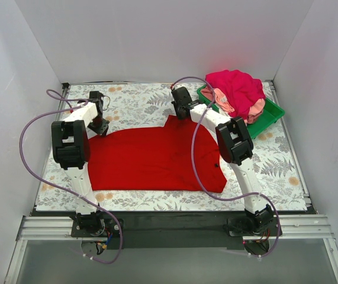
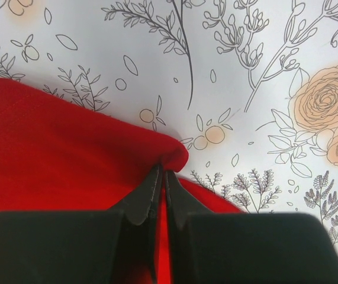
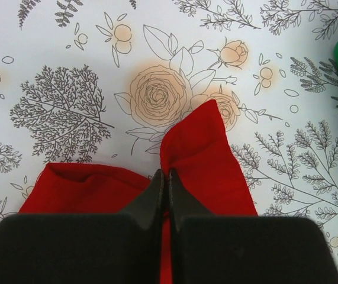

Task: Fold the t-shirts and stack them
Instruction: Fold the tshirt

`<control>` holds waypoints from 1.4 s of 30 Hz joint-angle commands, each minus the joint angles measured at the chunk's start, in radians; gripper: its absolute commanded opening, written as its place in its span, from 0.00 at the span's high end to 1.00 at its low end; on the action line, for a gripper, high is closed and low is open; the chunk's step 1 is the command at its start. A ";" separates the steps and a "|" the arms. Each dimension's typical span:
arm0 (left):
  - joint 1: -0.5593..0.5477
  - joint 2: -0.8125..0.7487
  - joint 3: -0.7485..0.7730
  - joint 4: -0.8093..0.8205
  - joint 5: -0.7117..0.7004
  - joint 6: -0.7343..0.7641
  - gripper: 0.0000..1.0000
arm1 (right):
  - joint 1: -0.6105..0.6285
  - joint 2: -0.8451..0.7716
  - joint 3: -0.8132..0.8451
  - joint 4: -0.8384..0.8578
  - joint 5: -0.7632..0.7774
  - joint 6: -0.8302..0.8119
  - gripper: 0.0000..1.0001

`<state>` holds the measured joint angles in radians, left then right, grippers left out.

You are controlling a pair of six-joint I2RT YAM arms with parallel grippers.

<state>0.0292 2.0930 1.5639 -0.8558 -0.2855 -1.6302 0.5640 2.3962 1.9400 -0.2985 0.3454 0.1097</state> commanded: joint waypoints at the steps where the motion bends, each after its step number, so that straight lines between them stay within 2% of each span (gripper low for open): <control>1: -0.003 -0.076 0.010 -0.014 -0.049 0.006 1.00 | -0.001 -0.023 0.034 -0.008 -0.026 0.030 0.99; 5: -0.003 -0.113 -0.001 -0.012 -0.052 0.001 1.00 | 0.005 -0.130 -0.062 0.045 -0.036 0.028 0.99; 12: -0.005 -0.206 -0.105 0.044 -0.035 0.012 1.00 | 0.017 -0.446 -0.441 0.199 -0.118 0.054 0.99; 16: -0.006 -0.248 -0.143 0.063 -0.021 0.007 1.00 | 0.033 -0.586 -0.683 0.283 -0.138 0.085 0.99; 19: -0.009 -0.292 -0.195 0.084 -0.015 0.003 1.00 | 0.051 -0.669 -0.803 0.328 -0.144 0.119 0.99; 26: -0.015 -0.399 -0.329 0.130 -0.017 -0.020 1.00 | 0.128 -0.816 -0.944 0.334 -0.083 0.130 0.99; 30: -0.015 -0.473 -0.393 0.146 -0.021 -0.030 1.00 | 0.180 -0.899 -1.015 0.334 0.001 0.151 0.99; 42: -0.015 -0.695 -0.594 0.196 -0.041 -0.099 1.00 | 0.228 -1.051 -1.147 0.326 0.023 0.186 0.99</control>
<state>0.0174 1.4727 1.0039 -0.6945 -0.2977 -1.7031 0.7807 1.3827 0.8104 -0.0002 0.3386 0.2790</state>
